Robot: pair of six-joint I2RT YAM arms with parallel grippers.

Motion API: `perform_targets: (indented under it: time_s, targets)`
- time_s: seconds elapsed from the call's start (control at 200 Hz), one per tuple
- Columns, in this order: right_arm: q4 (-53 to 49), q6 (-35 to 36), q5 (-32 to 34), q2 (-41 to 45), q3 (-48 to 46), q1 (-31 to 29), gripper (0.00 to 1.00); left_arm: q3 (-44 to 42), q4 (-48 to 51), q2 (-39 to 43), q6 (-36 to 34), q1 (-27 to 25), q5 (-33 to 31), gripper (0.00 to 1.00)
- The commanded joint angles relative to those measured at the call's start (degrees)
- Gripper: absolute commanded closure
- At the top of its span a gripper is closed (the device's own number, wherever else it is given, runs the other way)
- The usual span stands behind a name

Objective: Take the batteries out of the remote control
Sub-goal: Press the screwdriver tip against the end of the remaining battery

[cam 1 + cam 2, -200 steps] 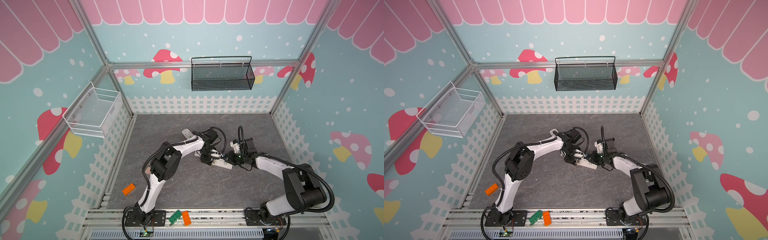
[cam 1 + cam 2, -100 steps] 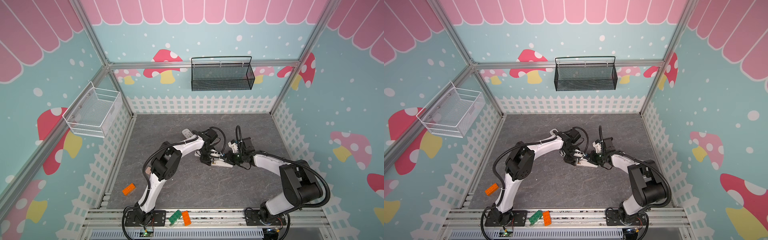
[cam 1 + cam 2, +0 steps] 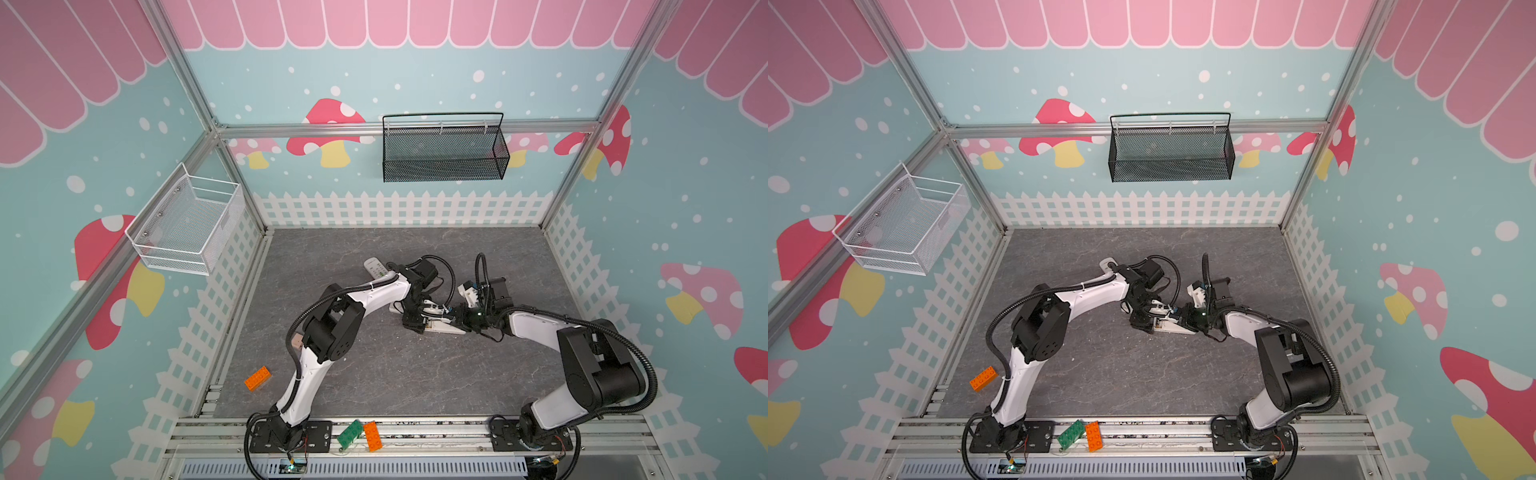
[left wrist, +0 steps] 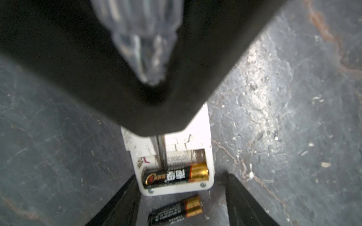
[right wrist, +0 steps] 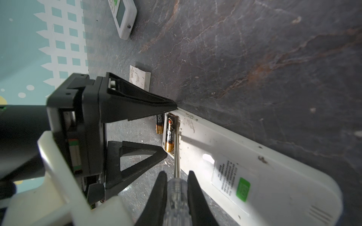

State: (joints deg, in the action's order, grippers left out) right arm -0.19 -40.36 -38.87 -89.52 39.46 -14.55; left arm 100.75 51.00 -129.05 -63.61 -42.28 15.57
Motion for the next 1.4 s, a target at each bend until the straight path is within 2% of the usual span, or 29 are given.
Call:
perform_targets:
  time_s: [0.0,0.13,0.255,0.455,0.53,0.665,0.751,0.906,0.966,1.141,1.171,1.396]
  targets:
    - [-3.51,0.74,-1.87,-0.76,-2.17,-1.01,1.0,-2.6,-4.77,-4.36,5.34,-2.1,-0.94,0.36]
    - [-3.53,0.9,-2.34,-0.58,-2.52,-0.4,1.0,-2.77,-6.66,-4.44,7.24,-2.43,-2.3,0.39]
    - [-3.41,1.24,-1.91,0.37,-3.06,-0.26,1.0,-2.23,-8.48,-4.63,11.98,-3.07,-3.97,0.32]
    - [-3.59,1.84,-1.62,0.91,-3.69,0.31,1.0,-3.21,-5.76,-1.97,18.61,-2.42,-2.26,0.26]
    - [-5.01,2.45,-1.65,1.57,-2.83,0.48,1.0,-4.8,-6.06,-0.15,21.5,-1.73,-0.27,0.21]
    - [-9.39,3.97,-0.19,4.26,-0.33,0.57,1.0,-5.94,-7.43,1.29,28.05,-1.4,1.22,0.01]
    - [-12.49,5.56,0.24,5.42,1.33,0.79,1.0,-6.42,-9.78,1.57,33.25,-1.4,-0.17,0.01]
    - [-15.34,7.92,-0.12,7.33,2.13,2.12,1.0,-8.05,-15.23,2.46,42.81,-1.39,-6.32,0.01]
    - [-16.64,9.7,-0.47,7.47,2.5,3.03,1.0,-8.55,-15.85,2.57,44.24,-1.4,-6.73,0.01]
    - [-17.94,12.84,-3.2,6.81,3.75,4.26,1.0,-9.76,-16.55,2.14,41.67,-1.83,-6.7,0.05]
    - [-18.0,12.93,-3.48,6.5,3.94,4.21,1.0,-10.22,-16.34,2.32,38.51,-1.92,-6.61,0.05]
    - [-17.21,12.48,-3.65,3.99,5.71,4.35,1.0,-13.41,-14.79,4.3,26.95,-2.01,-3.37,0.06]
